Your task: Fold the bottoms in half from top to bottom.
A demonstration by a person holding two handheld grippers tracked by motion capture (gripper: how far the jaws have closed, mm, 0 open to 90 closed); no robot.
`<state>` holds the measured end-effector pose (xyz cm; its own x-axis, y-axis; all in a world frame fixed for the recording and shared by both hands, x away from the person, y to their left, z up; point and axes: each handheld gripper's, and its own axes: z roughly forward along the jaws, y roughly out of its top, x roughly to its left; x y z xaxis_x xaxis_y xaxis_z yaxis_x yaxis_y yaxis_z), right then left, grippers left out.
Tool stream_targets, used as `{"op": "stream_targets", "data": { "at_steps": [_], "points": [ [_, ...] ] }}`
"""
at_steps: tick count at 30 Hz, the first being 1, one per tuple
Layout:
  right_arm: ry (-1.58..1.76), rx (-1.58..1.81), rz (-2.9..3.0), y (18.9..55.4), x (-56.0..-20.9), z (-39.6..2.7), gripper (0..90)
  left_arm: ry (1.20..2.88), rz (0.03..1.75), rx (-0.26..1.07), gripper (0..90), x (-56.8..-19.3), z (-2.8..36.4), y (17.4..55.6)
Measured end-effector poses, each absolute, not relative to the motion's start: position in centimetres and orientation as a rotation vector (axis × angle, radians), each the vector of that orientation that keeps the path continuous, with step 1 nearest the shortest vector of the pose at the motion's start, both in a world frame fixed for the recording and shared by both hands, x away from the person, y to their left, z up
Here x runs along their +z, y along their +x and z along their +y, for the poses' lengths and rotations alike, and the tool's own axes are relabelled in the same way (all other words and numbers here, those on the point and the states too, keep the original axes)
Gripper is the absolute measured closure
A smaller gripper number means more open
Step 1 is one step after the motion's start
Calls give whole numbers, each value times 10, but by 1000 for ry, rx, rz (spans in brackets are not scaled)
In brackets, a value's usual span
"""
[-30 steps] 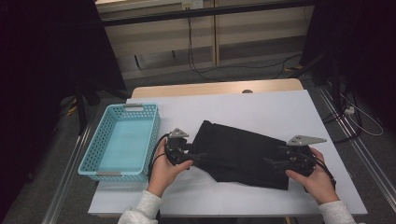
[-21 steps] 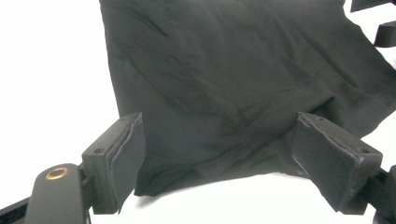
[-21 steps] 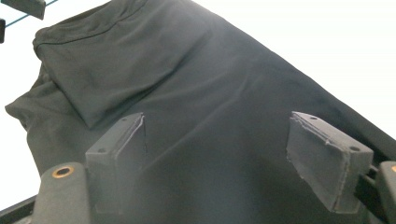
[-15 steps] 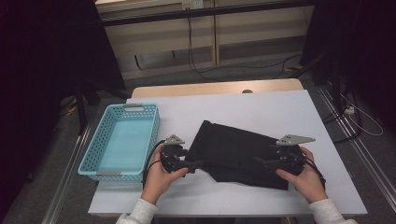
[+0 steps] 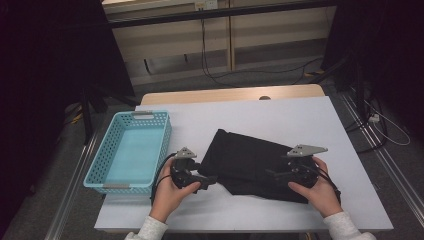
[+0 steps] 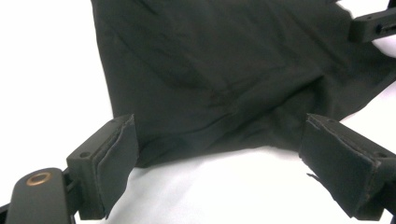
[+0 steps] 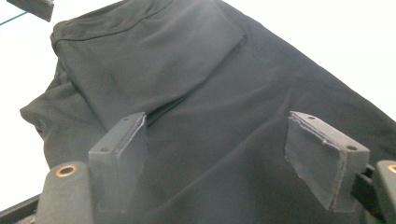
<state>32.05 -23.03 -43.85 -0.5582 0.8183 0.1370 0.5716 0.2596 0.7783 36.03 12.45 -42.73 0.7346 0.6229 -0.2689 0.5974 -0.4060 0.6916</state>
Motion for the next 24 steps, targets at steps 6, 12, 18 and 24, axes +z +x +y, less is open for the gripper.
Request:
{"op": "stream_targets", "data": {
  "at_steps": [6, 12, 18, 24],
  "points": [
    [1253, 1188, 2271, 323, -440, -221, 248, 2111, 932, 37, 121, -430, 128, 360],
    [1215, 1182, 2318, 323, -443, -212, 302, 2131, 921, 52, 121, -428, 127, 357],
    [1197, 1211, 2343, 324, -445, -204, 384, 2126, 917, 55, 120, -428, 126, 356],
    [1156, 1210, 2382, 324, -446, -196, 454, 2123, 922, 58, 121, -427, 127, 356]
  ]
}}
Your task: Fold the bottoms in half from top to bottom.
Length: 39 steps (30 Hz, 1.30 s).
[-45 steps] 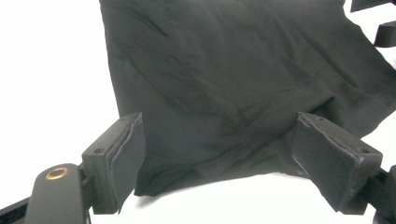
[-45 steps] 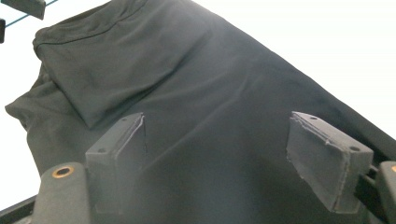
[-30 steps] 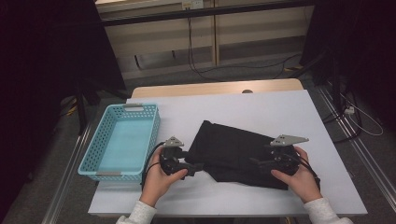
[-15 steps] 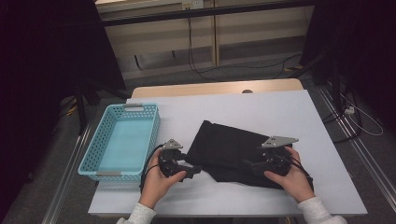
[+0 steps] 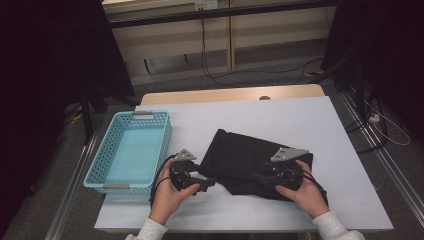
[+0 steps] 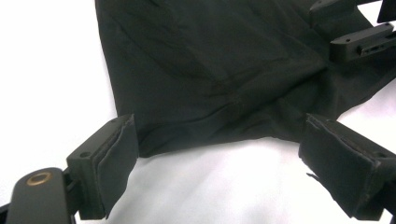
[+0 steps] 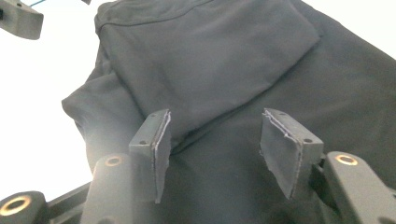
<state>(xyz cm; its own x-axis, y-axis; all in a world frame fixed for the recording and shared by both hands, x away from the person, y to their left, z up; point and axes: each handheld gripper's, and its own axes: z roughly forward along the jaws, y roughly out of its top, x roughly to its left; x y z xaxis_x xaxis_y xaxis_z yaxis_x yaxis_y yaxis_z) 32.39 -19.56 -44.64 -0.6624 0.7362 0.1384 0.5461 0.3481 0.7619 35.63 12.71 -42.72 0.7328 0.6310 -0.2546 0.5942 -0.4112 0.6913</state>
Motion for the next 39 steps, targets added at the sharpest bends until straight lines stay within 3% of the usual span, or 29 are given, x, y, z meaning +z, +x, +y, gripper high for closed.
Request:
{"op": "stream_targets", "data": {
  "at_steps": [8, 13, 20, 23, 27, 34, 39],
  "points": [
    [1129, 1214, 2397, 325, -449, -183, 609, 2131, 925, 58, 123, -429, 128, 356],
    [1099, 1189, 2452, 325, -452, -176, 646, 2140, 924, 59, 123, -429, 129, 356],
    [1080, 1173, 2465, 324, -456, -172, 635, 2141, 940, 72, 128, -432, 129, 357],
    [1054, 1178, 2478, 323, -456, -171, 550, 2147, 940, 59, 128, -432, 130, 357],
    [1057, 1174, 2471, 323, -457, -170, 575, 2137, 935, 64, 131, -432, 130, 356],
    [1033, 1132, 2453, 323, -455, -171, 812, 2129, 941, 60, 137, -431, 131, 356],
    [1023, 1139, 2448, 325, -454, -174, 868, 2125, 944, 60, 139, -431, 131, 356]
  ]
}}
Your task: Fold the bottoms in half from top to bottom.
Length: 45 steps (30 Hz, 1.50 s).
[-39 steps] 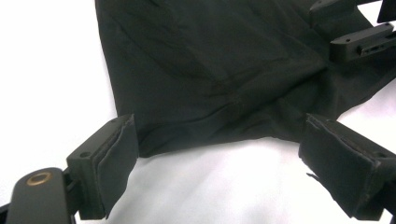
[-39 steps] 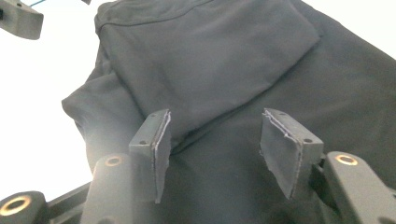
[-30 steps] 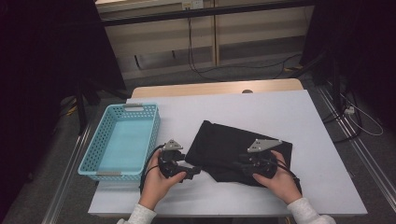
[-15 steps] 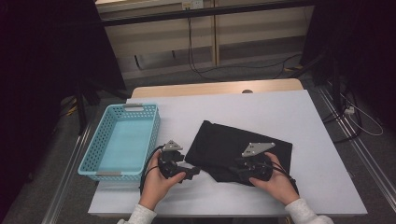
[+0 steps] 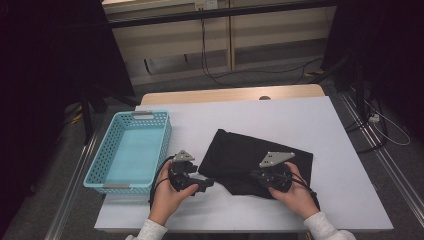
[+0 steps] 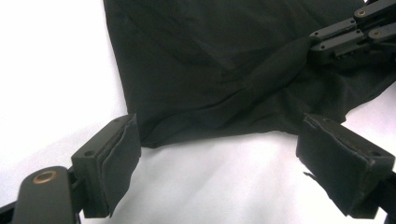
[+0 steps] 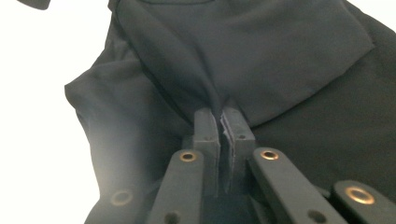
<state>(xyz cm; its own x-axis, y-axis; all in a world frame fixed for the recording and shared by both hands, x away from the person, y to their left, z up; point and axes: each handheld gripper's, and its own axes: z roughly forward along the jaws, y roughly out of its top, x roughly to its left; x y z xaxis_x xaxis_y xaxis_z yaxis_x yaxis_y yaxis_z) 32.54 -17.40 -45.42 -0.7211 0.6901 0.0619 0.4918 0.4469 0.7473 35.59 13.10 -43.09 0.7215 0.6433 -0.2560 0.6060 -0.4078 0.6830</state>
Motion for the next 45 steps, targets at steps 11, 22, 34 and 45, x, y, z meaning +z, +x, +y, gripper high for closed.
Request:
{"op": "stream_targets", "data": {
  "at_steps": [11, 22, 34, 45],
  "points": [
    [1033, 1176, 2402, 320, -445, -192, 876, 2123, 936, 63, 139, -429, 132, 357],
    [1043, 1170, 2390, 312, -443, -208, 877, 2125, 928, 68, 139, -429, 129, 356],
    [1059, 1176, 2374, 308, -441, -218, 878, 2127, 928, 68, 139, -428, 129, 357],
    [1059, 1173, 2373, 304, -440, -223, 877, 2130, 927, 63, 138, -429, 128, 358]
  ]
}}
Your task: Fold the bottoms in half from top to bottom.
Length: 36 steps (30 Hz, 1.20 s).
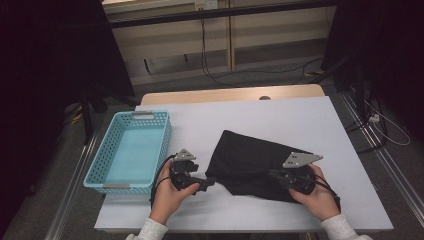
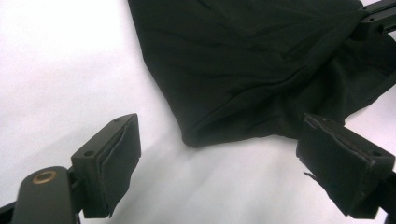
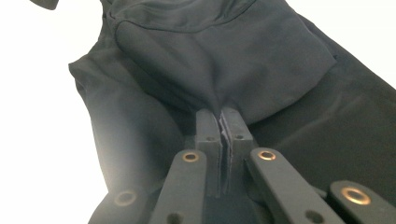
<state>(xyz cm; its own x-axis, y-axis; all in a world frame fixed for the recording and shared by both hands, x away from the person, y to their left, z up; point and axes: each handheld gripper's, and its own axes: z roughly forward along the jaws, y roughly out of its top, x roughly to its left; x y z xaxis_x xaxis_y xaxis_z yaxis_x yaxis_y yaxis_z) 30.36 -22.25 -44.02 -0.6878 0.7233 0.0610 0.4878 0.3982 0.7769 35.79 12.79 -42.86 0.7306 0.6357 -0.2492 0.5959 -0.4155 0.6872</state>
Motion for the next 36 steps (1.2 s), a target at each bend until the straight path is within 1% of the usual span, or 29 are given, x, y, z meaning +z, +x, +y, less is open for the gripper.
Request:
{"op": "stream_targets", "data": {
  "at_steps": [36],
  "points": [
    [1101, 1161, 2339, 290, -439, -243, 877, 2127, 926, 44, 136, -428, 126, 358]
  ]
}}
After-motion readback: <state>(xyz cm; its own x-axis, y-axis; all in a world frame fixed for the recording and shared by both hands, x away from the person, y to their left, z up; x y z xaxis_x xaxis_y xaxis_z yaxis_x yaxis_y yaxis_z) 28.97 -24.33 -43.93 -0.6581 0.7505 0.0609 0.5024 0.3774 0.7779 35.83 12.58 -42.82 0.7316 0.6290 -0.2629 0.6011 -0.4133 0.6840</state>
